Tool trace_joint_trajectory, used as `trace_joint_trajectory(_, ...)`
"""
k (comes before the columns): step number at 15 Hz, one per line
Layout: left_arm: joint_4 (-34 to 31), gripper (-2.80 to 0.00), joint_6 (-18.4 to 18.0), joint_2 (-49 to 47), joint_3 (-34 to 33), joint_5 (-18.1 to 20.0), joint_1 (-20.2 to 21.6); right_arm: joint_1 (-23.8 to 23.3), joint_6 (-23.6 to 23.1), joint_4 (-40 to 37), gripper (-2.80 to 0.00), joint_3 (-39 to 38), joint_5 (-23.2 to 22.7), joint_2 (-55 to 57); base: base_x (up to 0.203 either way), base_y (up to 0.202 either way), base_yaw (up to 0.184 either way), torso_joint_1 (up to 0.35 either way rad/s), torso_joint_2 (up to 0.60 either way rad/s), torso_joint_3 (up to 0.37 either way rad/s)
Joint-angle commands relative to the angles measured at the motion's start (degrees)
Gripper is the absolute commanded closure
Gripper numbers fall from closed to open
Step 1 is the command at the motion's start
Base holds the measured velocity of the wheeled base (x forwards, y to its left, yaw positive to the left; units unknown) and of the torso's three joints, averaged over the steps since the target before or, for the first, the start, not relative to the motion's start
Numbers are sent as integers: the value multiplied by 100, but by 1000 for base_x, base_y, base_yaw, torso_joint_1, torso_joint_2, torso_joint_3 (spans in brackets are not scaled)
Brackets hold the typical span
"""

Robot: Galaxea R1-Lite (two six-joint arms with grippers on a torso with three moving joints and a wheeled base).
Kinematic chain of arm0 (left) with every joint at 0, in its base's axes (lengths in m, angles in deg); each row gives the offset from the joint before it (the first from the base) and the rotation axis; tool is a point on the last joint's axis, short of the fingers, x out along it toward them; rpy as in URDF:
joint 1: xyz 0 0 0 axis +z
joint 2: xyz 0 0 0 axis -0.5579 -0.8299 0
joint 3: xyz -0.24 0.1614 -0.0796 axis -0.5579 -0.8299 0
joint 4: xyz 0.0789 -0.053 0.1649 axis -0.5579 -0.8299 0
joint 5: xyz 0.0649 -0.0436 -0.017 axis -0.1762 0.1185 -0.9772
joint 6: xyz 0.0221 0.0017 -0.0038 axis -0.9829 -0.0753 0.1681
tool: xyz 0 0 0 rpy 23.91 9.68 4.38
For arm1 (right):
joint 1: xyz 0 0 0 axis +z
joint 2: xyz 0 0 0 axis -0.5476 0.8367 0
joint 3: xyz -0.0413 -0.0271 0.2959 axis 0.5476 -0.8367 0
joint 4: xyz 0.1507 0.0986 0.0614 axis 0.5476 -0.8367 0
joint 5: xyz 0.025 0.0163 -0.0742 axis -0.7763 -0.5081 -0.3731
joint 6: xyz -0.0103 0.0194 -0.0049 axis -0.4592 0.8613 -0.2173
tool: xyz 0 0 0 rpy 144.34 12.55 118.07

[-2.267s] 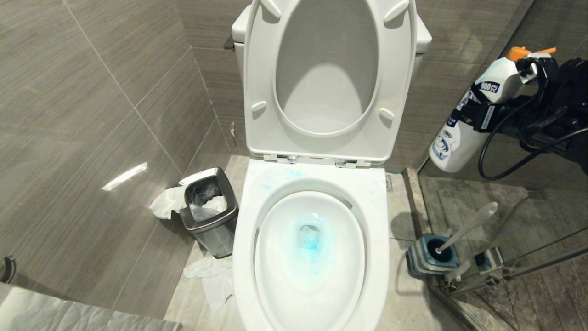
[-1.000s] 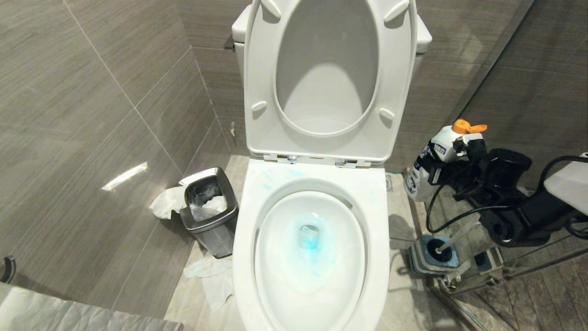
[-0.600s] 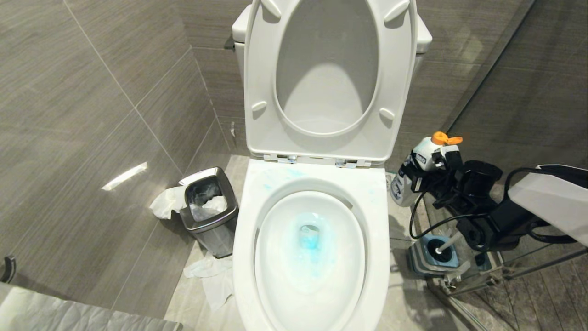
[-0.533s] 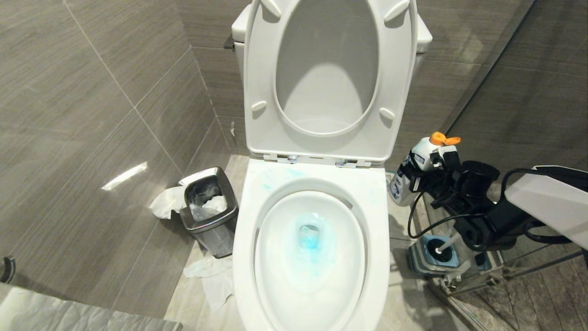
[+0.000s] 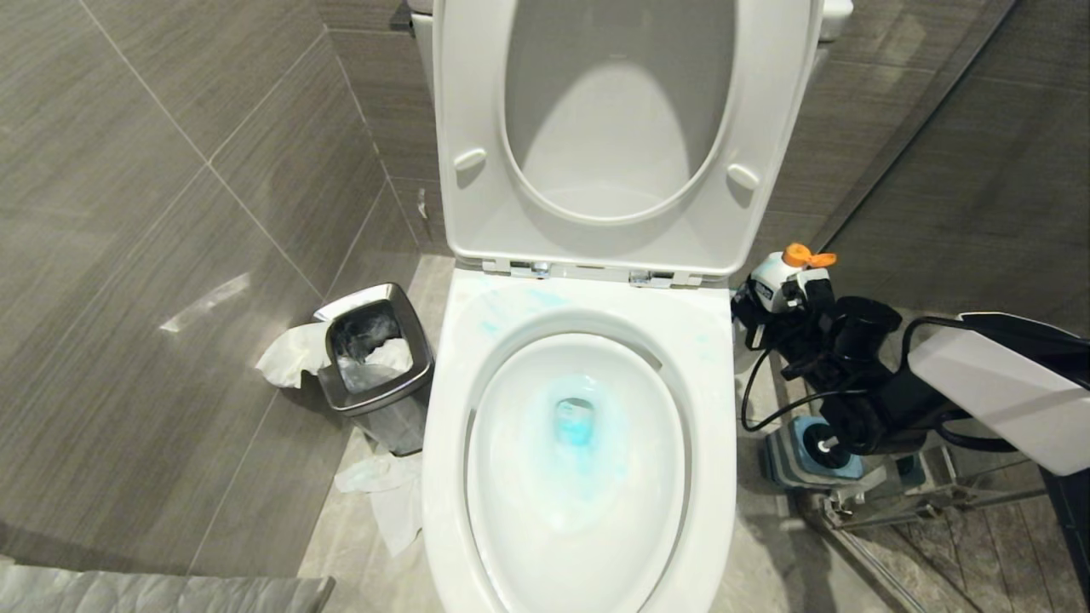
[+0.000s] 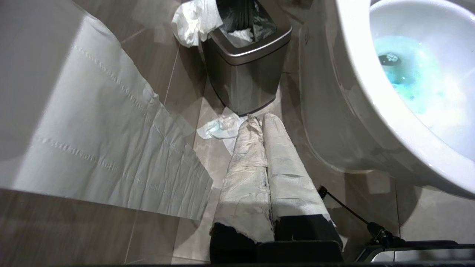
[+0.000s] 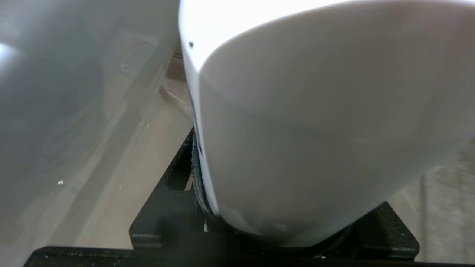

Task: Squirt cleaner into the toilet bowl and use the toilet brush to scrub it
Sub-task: Place the cleaning agent on the floor

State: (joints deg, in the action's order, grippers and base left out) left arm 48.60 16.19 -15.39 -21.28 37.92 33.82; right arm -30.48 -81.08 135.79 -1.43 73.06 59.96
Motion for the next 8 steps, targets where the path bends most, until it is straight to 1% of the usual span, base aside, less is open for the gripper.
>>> trace_joint_trajectory(1, -2, 0, 7, -9, -9, -1, 1, 1, 33, -75, 0, 235, -4, -59, 0, 0, 0, 7, 2, -203)
trace_joint_trajectory(8, -2, 0, 16, -9, -9, -1, 1, 1, 28, -480, 0, 805, -21, -347, 0, 0, 0, 3, 4, -196)
